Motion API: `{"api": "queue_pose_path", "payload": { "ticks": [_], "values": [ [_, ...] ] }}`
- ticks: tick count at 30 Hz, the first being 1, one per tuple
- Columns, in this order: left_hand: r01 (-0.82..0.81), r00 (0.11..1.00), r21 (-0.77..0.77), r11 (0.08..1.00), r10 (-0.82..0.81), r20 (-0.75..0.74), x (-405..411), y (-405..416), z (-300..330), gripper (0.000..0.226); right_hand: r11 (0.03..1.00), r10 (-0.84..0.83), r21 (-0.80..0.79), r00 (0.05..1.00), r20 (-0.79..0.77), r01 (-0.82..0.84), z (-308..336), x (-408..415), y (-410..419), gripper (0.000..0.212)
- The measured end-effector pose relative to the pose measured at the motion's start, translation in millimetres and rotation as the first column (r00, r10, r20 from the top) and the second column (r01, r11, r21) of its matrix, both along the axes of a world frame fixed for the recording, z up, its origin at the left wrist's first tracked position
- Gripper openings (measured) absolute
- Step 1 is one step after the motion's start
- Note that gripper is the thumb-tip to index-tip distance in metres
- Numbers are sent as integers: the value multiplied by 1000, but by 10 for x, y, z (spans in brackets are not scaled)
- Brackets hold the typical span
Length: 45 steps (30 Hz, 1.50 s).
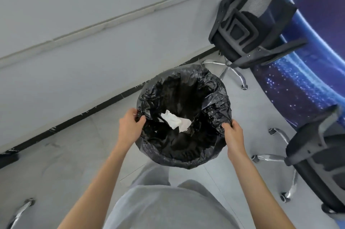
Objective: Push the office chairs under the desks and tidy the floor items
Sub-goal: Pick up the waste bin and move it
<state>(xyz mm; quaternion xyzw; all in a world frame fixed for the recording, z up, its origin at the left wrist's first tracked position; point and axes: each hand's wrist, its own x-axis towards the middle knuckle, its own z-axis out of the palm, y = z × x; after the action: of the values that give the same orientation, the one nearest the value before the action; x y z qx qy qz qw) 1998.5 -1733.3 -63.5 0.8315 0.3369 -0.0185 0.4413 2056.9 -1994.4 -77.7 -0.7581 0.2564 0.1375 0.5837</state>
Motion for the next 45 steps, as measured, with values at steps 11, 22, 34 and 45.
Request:
{"api": "queue_pose_path", "payload": {
  "ticks": [11, 22, 34, 45],
  "values": [
    [91, 992, -3, 996, -91, -91, 2506, 178, -226, 30, 985, 62, -153, 993, -105, -78, -251, 2339, 138, 30],
    [0, 963, -139, 990, -37, -266, 4556, 85, -1658, 28, 959, 165, -179, 944, -285, -221, -1461, 4761, 5, 18],
    [-406, 878, -564, 719, 135, -460, 6094, 120, -4037, 17, 970, 119, -162, 933, -340, -182, -3846, 6175, 53, 36],
    [-337, 918, -683, 648, 66, -391, 6599, 125, -5414, 37, 992, 44, -104, 967, -251, -72, -5210, 6571, 20, 59]
  ]
}}
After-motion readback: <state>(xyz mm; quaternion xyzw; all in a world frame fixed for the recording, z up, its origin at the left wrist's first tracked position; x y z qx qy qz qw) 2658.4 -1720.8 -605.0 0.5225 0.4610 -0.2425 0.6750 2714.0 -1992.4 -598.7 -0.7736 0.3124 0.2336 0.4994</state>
